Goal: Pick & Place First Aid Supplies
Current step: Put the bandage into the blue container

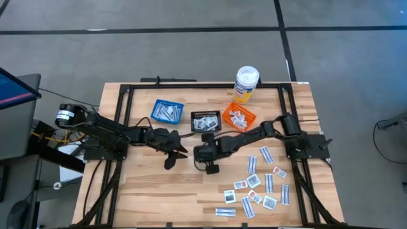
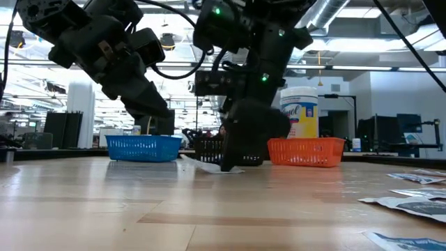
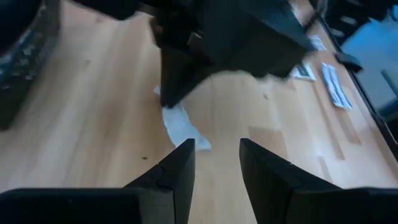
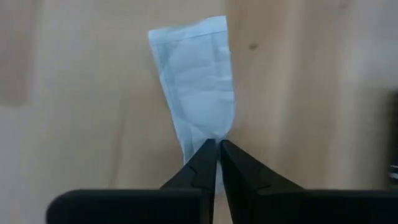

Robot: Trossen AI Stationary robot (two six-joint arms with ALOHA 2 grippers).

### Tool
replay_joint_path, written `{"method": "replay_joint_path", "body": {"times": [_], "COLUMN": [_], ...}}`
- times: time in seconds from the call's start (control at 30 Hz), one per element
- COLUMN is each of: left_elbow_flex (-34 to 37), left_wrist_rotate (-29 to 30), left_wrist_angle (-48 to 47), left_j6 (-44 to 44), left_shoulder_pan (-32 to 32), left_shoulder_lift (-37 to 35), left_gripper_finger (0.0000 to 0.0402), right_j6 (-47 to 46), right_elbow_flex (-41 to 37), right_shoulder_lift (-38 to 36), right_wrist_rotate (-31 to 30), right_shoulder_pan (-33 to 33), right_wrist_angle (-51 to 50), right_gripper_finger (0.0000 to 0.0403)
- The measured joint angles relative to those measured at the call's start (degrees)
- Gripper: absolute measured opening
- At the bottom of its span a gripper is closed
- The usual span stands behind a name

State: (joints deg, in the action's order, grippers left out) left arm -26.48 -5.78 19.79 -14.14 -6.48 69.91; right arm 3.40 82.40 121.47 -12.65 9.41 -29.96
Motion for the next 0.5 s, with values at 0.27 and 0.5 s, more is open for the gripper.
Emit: {"method": "replay_joint_path", "body": {"times": [0.27,0.5], "left_elbow_flex": [0.0,0.02], "left_wrist_rotate": [6.6,10.5], "left_wrist_angle": [0.4,1.03], "left_j6": [-2.6,-2.36], "left_shoulder_pan": [0.0,0.08], "left_shoulder_lift": [0.02,2.76], "left_gripper_finger": [0.0154,0.0191], "right_j6": [0.72,3.34], "right_elbow_flex": [0.8,0.8], "right_shoulder_lift": [0.0,0.0], "right_wrist_rotate": [-20.07,-21.1], "right_shoulder_pan": [1.82,2.65], "right_wrist_angle": [1.42,5.39], "right_gripper_finger": [0.0005,0.0003]}}
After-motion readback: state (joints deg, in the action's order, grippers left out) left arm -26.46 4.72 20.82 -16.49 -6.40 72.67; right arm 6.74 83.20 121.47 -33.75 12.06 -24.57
